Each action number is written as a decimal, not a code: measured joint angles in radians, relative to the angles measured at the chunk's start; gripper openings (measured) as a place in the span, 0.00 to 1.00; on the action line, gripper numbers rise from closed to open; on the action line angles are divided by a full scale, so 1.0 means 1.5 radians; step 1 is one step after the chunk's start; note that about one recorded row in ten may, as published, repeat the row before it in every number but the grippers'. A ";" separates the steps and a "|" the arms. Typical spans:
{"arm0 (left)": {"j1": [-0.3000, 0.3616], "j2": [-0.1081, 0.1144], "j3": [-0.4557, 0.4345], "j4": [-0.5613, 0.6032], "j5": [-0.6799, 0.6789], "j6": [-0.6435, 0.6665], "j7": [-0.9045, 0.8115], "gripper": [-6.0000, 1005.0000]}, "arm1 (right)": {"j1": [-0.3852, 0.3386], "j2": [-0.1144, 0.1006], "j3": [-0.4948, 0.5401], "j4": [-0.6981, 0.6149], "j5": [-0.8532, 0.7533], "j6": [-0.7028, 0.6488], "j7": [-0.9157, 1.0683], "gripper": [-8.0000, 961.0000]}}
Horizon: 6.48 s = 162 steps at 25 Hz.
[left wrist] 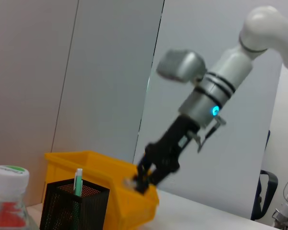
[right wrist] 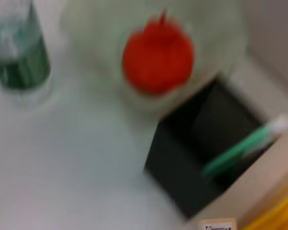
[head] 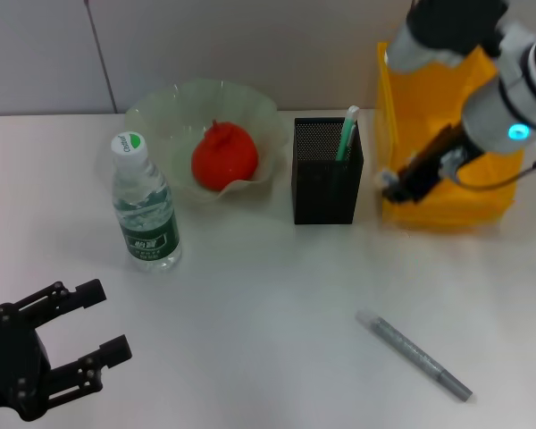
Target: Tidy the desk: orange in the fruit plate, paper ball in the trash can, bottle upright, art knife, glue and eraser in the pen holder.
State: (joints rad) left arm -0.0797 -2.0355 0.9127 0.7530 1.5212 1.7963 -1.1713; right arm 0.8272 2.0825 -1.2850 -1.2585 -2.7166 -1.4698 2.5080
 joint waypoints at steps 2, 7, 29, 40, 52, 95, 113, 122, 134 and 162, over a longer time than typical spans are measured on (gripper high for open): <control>0.000 0.000 0.000 0.000 0.001 0.000 0.001 0.77 | -0.010 0.000 0.002 -0.043 0.013 0.016 0.002 0.32; -0.001 -0.002 0.000 0.000 0.005 0.000 0.000 0.77 | -0.015 -0.001 0.001 -0.038 0.068 0.102 -0.013 0.33; -0.003 -0.005 0.000 -0.001 0.006 0.004 -0.007 0.77 | 0.005 -0.002 0.008 0.157 0.187 0.291 -0.145 0.49; -0.002 -0.002 0.004 -0.001 0.006 0.010 0.001 0.77 | -0.012 -0.003 0.003 -0.040 0.087 0.025 0.045 0.71; -0.024 0.010 0.000 0.007 0.083 0.021 0.003 0.77 | 0.010 0.002 -0.073 -0.007 0.068 -0.158 0.180 0.71; -0.027 0.005 -0.016 0.001 0.092 0.016 0.004 0.77 | 0.021 0.005 -0.234 0.188 0.078 -0.013 0.253 0.45; -0.022 0.004 -0.017 0.001 0.092 0.015 0.004 0.77 | -0.034 -0.002 -0.084 -0.065 0.072 -0.064 0.203 0.15; -0.027 -0.001 -0.020 -0.001 0.092 0.014 0.000 0.77 | -0.078 0.002 -0.053 -0.139 0.080 0.152 0.112 0.14; -0.038 -0.011 -0.034 -0.001 0.092 0.005 -0.005 0.77 | -0.083 0.001 -0.054 0.030 0.288 0.421 -0.104 0.14; -0.043 -0.013 -0.036 -0.006 0.092 -0.002 -0.007 0.77 | -0.101 0.001 -0.139 0.124 0.338 0.539 -0.137 0.27</control>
State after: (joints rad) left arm -0.1440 -2.0549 0.8590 0.7439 1.6591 1.7927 -1.1811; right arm 0.6759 2.0833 -1.4942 -1.0728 -2.2098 -0.6614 2.3026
